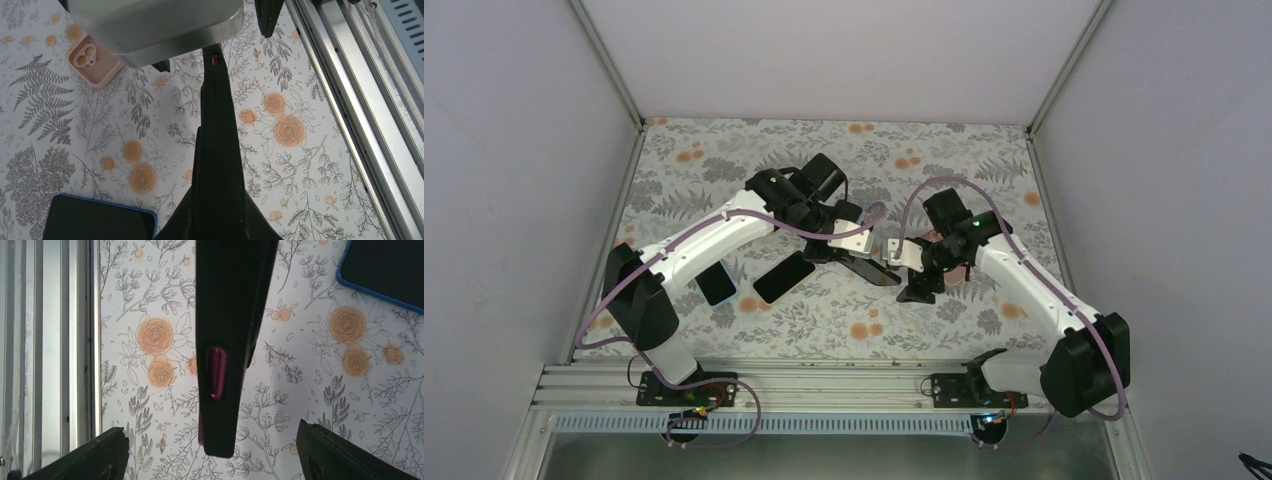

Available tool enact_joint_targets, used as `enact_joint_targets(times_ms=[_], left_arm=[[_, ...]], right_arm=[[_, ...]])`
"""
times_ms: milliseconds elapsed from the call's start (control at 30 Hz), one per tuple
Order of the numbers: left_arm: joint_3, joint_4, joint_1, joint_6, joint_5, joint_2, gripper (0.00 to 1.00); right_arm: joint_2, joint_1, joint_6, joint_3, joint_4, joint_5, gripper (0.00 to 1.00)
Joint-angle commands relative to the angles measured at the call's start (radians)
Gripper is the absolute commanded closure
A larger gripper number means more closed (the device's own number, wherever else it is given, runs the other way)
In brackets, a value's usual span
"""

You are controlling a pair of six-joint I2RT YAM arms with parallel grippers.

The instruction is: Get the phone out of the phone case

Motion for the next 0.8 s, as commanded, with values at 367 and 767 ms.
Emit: enact_joint_targets(times_ms=[367, 767], left_arm=[[-0.002, 0.045, -0.001, 0.012, 0.031, -0.029, 0.98], [-0.02, 0.052, -0.003, 0.006, 0.022, -0.05, 0.98]], right_arm=[[-0.031, 0.014, 0.075, 0.012, 0.06, 0.045, 0.17], [-0.003, -0.004, 0.087, 0.019, 0.129, 0.096, 0.21]])
